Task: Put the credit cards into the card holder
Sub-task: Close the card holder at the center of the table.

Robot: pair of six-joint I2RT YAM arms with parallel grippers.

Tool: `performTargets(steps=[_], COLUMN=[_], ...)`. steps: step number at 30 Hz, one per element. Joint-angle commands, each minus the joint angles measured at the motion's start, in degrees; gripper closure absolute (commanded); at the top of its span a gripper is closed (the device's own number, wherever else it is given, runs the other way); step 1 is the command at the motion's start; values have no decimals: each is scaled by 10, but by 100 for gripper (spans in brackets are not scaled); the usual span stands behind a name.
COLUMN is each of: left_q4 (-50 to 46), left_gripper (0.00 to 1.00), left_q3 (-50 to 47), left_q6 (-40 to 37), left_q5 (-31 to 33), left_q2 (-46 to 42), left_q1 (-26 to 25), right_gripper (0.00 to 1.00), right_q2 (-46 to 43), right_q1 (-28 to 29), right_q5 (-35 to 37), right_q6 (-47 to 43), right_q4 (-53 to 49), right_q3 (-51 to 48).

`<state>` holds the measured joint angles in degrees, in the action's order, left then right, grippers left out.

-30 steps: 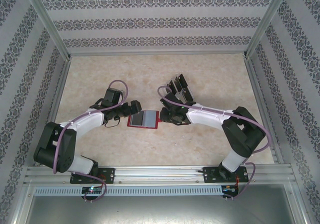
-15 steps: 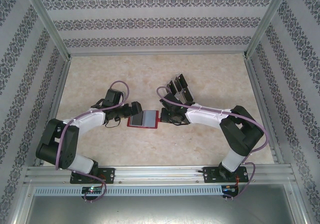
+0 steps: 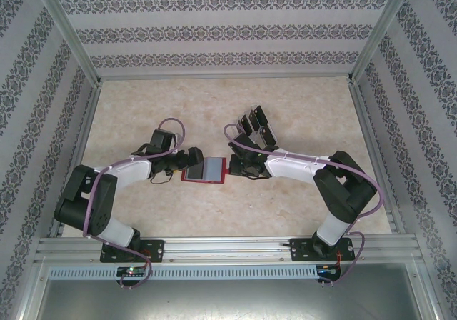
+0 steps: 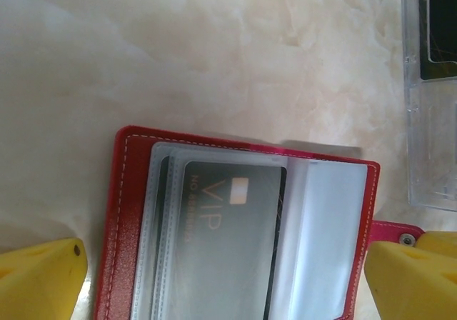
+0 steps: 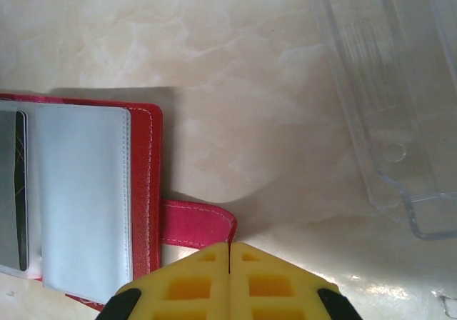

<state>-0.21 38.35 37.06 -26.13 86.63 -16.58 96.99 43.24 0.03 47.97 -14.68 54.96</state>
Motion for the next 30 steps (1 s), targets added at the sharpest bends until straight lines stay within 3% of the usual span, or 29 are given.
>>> performTargets(steps=[1, 14, 23, 30], left_q4=[47, 117, 179, 229], left_gripper=[0, 0, 0, 0], left_q3=[-5, -17, 9, 6], left_q6=[18, 93, 132, 164], left_q5=[-52, -64, -26, 5], left_q2=[-20, -81, -19, 4], left_q1=[-16, -63, -151, -185], right_gripper=[100, 100, 100, 100], right_q2=[1, -4, -28, -93], right_q1=[-1, 0, -4, -14], right_q5=[-15, -41, -41, -35], right_q6=[-4, -13, -10, 0], right_q4=[10, 42, 47, 46], right_q3=[-7, -25, -49, -109])
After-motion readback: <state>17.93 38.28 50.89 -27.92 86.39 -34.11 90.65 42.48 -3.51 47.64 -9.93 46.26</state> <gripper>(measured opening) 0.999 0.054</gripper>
